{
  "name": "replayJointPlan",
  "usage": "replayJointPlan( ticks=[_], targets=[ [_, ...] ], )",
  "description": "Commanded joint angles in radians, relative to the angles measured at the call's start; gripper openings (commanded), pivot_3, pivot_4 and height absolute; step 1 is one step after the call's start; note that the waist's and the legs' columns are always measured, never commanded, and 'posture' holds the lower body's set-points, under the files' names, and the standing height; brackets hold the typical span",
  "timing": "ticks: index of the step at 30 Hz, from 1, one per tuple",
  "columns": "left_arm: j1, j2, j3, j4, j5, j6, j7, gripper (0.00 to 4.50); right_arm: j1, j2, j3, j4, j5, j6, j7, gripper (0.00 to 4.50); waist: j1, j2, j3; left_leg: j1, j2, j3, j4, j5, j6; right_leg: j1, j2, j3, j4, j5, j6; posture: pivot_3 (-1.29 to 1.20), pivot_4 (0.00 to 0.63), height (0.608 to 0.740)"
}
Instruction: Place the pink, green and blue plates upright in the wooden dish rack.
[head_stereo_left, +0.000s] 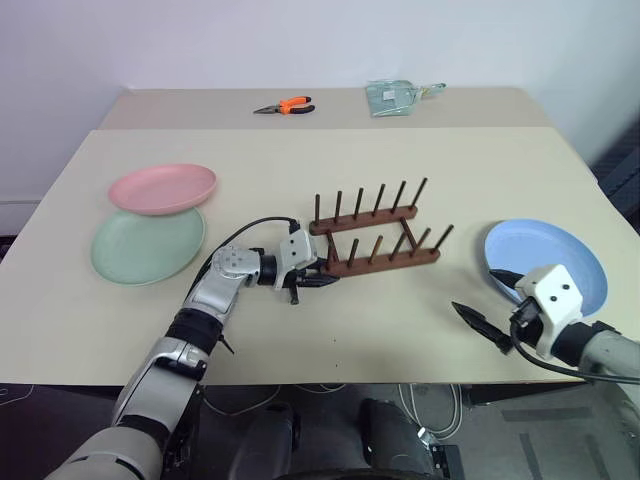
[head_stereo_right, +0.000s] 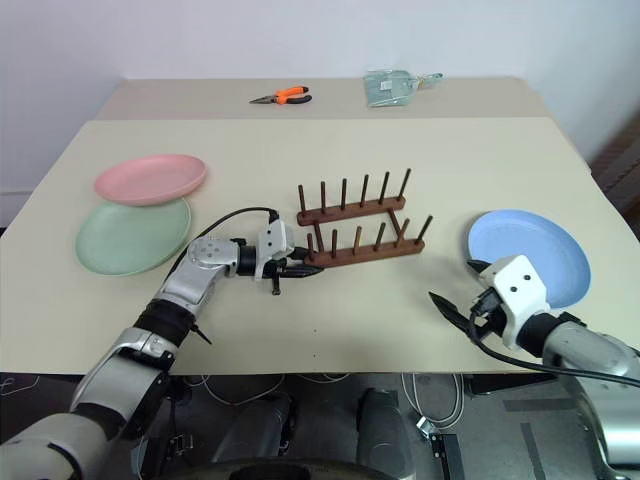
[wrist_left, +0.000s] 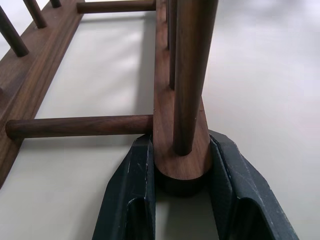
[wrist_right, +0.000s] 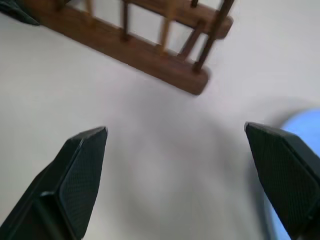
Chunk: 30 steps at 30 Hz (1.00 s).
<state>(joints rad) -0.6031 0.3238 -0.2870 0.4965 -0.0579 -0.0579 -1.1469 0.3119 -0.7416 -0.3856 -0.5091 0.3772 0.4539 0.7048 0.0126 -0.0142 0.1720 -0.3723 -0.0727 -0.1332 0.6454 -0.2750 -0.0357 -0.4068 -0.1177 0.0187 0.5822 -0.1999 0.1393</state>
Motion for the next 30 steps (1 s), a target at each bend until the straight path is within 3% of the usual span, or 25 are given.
replayJointPlan(
  ticks=[1,5,7,8,10,12,15,19,25,30],
  targets=[
    [0.037,0.028,-0.015,-0.112,-0.023,0.053,-0.048,1.27,0.009,-0.013,-0.033,-0.029,0.013,-0.013,0.025,4.50,-0.001,0.000,0.000,0.000,0.000,0.000,0.000,0.000,0.000,0.000,0.000,0.000,0.000,-0.001,0.002,0.00,0.150,0.740],
    [0.058,0.045,-0.006,-0.141,-0.013,0.090,-0.019,3.16,-0.002,-0.012,-0.007,-0.019,0.007,-0.013,0.041,4.50,0.001,0.000,0.000,0.000,0.000,0.000,0.000,0.000,0.000,0.000,0.000,0.000,0.000,-0.002,0.002,0.00,0.150,0.740],
    [0.063,0.062,0.007,-0.141,0.011,0.100,0.030,4.26,-0.009,-0.014,0.014,-0.016,0.002,-0.011,0.051,3.94,0.001,0.000,0.000,0.000,0.000,0.000,0.001,0.000,0.000,0.000,0.000,0.000,0.000,-0.002,0.002,0.00,0.150,0.740],
    [0.068,0.073,0.016,-0.149,0.011,0.121,0.048,4.50,-0.010,-0.016,0.025,-0.016,0.006,-0.005,0.059,3.62,0.001,0.000,0.000,0.000,0.000,0.000,0.000,0.000,0.000,0.000,0.000,0.000,0.000,-0.002,0.002,0.00,0.150,0.740],
    [0.093,0.107,0.038,-0.188,-0.006,0.173,0.057,4.50,-0.008,-0.021,0.051,-0.029,0.008,0.001,0.074,2.65,-0.002,0.000,0.000,0.000,0.000,0.000,0.000,0.000,0.000,0.000,0.000,0.000,0.000,-0.002,0.002,0.00,0.150,0.740],
    [0.175,0.172,0.066,-0.315,-0.063,0.279,0.027,3.92,-0.008,-0.022,0.106,-0.036,-0.023,-0.004,0.073,1.64,-0.011,0.000,0.000,0.000,0.001,0.000,0.000,0.000,0.000,0.000,0.000,0.000,0.000,-0.002,0.002,0.00,0.150,0.740],
    [0.283,0.232,0.070,-0.511,-0.140,0.416,-0.004,2.55,-0.032,-0.013,0.182,-0.022,-0.068,-0.012,0.053,0.06,-0.024,0.002,-0.001,0.001,0.002,0.000,-0.001,-0.001,0.001,-0.001,0.001,0.000,0.002,-0.003,0.001,0.00,0.150,0.740],
    [0.348,0.171,0.030,-0.656,-0.142,0.490,0.111,0.46,-0.111,0.026,0.298,0.039,-0.169,-0.029,-0.023,0.00,-0.013,0.002,-0.001,0.000,0.002,0.000,0.000,-0.001,0.001,-0.001,-0.001,0.000,0.001,-0.004,-0.001,0.00,0.150,0.740],
    [0.295,-0.017,-0.021,-0.530,0.046,0.448,0.446,0.46,-0.309,0.114,0.420,0.219,-0.333,-0.035,-0.178,0.00,0.006,0.001,-0.001,0.000,-0.001,-0.001,0.003,-0.001,0.001,0.001,-0.002,0.001,0.000,-0.003,-0.001,0.00,0.150,0.740],
    [0.223,-0.093,0.027,-0.384,0.091,0.430,0.618,0.46,-0.440,0.184,0.448,0.366,-0.390,-0.083,-0.248,0.00,-0.002,0.001,-0.002,0.001,-0.001,-0.001,0.002,0.000,0.000,0.001,0.000,0.000,0.002,-0.003,0.000,0.00,0.150,0.740]
  ],
)
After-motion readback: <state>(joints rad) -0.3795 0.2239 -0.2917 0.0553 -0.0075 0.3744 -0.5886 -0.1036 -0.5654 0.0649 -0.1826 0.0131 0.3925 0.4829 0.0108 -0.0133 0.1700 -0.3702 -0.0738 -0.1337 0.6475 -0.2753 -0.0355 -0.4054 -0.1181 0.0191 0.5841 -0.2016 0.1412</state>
